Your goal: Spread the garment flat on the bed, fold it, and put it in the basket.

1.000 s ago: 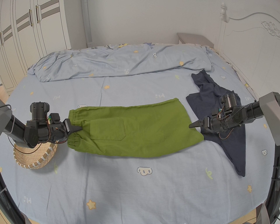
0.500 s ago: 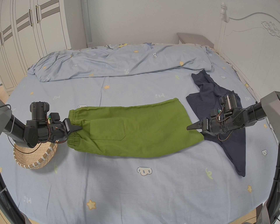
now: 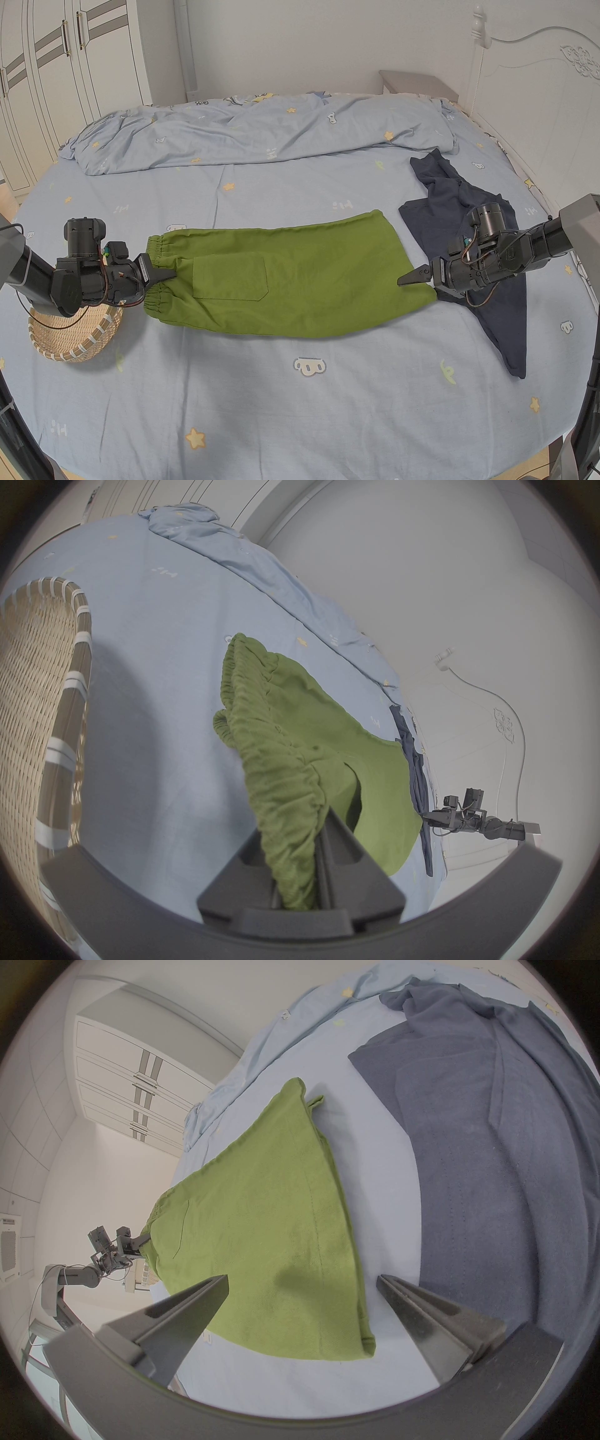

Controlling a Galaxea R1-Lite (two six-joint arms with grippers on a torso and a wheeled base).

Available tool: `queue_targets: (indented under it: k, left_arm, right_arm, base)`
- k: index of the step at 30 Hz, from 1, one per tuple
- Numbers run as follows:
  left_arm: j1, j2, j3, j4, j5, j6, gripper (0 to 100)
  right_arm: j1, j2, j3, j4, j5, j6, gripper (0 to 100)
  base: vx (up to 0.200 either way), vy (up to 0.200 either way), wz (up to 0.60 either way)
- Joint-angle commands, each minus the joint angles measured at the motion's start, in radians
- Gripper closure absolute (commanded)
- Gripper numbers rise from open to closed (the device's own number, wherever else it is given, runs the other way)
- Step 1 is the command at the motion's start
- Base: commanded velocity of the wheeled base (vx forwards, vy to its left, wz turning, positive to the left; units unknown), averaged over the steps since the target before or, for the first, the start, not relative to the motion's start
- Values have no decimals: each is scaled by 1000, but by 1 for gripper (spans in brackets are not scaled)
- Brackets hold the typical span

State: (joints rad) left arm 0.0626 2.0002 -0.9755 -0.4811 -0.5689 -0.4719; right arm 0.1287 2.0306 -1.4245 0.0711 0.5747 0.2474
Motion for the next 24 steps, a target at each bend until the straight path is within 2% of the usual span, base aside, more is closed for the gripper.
queue_targets:
  k: [1,15,16,24]
  left_arm:
    - [0,3,-2,-1,0,-1,100]
    - [-3,2,-2,-1,0,1,100]
    - [-3,3,-2,-1,0,1,100]
    - [-3,2,-2,-1,0,1,100]
  right_arm:
    - [17,-3,9,24,1,1,0]
    - [6,31,-1,29,4,-4,0]
    - [6,31,-1,30,4,-4,100]
    - [-11,43,-7,26,4,-7,100]
  base:
    - [0,0,0]
    - [0,0,0]
    - [0,0,0]
    - [0,0,0]
